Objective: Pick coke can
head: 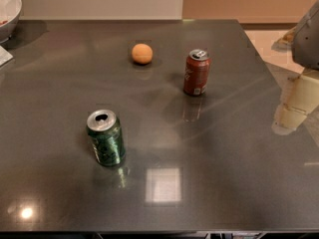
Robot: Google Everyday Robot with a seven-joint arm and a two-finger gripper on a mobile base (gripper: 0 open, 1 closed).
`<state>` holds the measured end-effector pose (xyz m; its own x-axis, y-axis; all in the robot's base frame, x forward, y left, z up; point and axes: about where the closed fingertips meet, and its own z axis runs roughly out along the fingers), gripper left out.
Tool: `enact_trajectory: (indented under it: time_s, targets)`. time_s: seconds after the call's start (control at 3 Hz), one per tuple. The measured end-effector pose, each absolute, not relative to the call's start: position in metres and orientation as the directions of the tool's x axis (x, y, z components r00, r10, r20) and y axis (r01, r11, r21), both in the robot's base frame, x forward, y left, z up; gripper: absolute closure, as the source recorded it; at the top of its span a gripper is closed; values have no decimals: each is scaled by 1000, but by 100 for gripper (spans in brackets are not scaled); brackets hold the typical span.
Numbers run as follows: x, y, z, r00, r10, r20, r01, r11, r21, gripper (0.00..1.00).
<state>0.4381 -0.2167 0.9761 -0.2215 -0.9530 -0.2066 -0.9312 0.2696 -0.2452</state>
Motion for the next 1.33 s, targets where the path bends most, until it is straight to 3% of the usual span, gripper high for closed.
enact_trajectory:
  time_s: [0.33,1.33]
  targets:
    - [438,-217,976,-222,-953,-207,-931,270,-245,0]
    - [552,-162,938,-194,-892,-408,-933,296,-203,0]
